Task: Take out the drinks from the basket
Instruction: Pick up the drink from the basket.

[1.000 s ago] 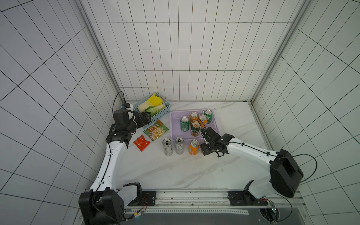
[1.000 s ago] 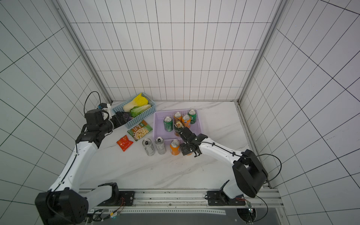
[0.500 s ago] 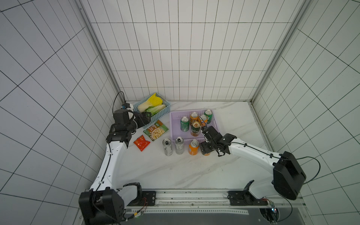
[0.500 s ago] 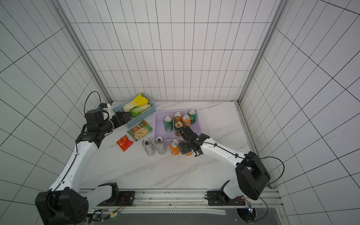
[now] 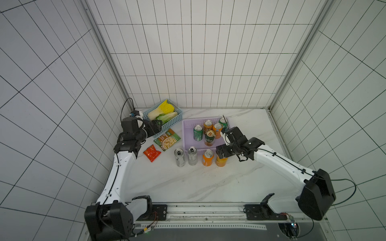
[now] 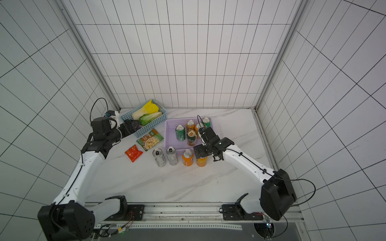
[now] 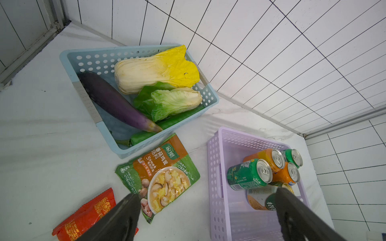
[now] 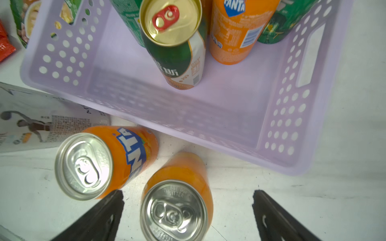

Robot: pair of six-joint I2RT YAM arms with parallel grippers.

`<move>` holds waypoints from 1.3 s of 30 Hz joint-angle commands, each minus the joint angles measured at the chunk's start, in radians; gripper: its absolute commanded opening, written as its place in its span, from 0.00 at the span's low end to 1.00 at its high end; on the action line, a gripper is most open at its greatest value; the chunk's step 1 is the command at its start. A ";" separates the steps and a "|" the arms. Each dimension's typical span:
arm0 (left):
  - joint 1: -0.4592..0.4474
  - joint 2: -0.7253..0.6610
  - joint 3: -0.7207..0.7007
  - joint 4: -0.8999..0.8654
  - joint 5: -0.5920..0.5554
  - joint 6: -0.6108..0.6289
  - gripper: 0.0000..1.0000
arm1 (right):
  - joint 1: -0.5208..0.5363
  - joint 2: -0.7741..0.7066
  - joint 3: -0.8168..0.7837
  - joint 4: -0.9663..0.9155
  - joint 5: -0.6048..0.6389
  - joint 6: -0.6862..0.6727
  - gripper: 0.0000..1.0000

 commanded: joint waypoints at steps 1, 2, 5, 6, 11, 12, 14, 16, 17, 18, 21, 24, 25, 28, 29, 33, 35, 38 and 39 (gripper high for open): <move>0.007 0.004 0.004 0.019 0.012 -0.001 0.98 | -0.022 0.044 0.085 -0.029 -0.034 -0.042 0.99; 0.007 0.004 0.004 0.018 0.012 -0.002 0.98 | -0.027 0.061 0.101 -0.029 -0.034 -0.048 0.99; 0.006 0.006 0.004 0.020 0.012 -0.002 0.98 | -0.038 0.125 0.162 -0.032 -0.032 -0.069 1.00; 0.006 0.007 0.004 0.019 0.014 -0.002 0.98 | -0.039 0.149 0.183 -0.032 -0.026 -0.075 0.99; 0.007 0.006 0.005 0.020 0.016 -0.001 0.98 | -0.039 0.264 0.278 -0.032 -0.004 -0.100 1.00; 0.007 0.005 0.004 0.020 0.014 -0.001 0.98 | -0.039 0.288 0.295 -0.032 -0.002 -0.104 1.00; 0.010 0.005 0.004 0.020 0.016 -0.002 0.98 | -0.040 0.331 0.328 -0.030 -0.002 -0.109 0.99; 0.010 0.005 0.004 0.020 0.016 -0.002 0.98 | -0.039 0.371 0.357 -0.025 -0.005 -0.112 1.00; 0.010 0.006 0.004 0.019 0.018 -0.002 0.98 | -0.039 0.388 0.370 -0.024 -0.005 -0.112 1.00; 0.011 0.006 0.004 0.020 0.019 -0.002 0.98 | -0.039 0.405 0.383 -0.023 -0.006 -0.113 1.00; 0.012 0.007 0.004 0.022 0.021 -0.004 0.98 | -0.039 0.453 0.417 -0.014 -0.009 -0.111 1.00; 0.013 0.006 0.004 0.022 0.022 -0.004 0.98 | -0.039 0.496 0.448 -0.010 -0.008 -0.111 1.00; 0.013 0.006 0.004 0.021 0.023 -0.004 0.98 | -0.040 0.509 0.458 -0.009 -0.008 -0.112 1.00; 0.015 0.006 0.004 0.021 0.025 -0.005 0.98 | -0.040 0.545 0.484 -0.007 -0.005 -0.114 1.00; 0.014 0.006 0.004 0.022 0.026 -0.005 0.98 | -0.039 0.555 0.492 -0.007 -0.003 -0.116 1.00; 0.016 0.009 0.004 0.022 0.029 -0.005 0.98 | -0.040 0.595 0.530 -0.007 0.010 -0.125 0.98; 0.018 0.010 0.004 0.022 0.031 -0.007 0.98 | -0.040 0.611 0.546 -0.008 0.011 -0.127 0.96; 0.017 0.010 0.004 0.023 0.032 -0.007 0.98 | -0.040 0.632 0.566 -0.007 0.008 -0.129 0.92; 0.019 0.010 0.004 0.023 0.032 -0.007 0.98 | -0.040 0.640 0.571 -0.007 0.009 -0.129 0.91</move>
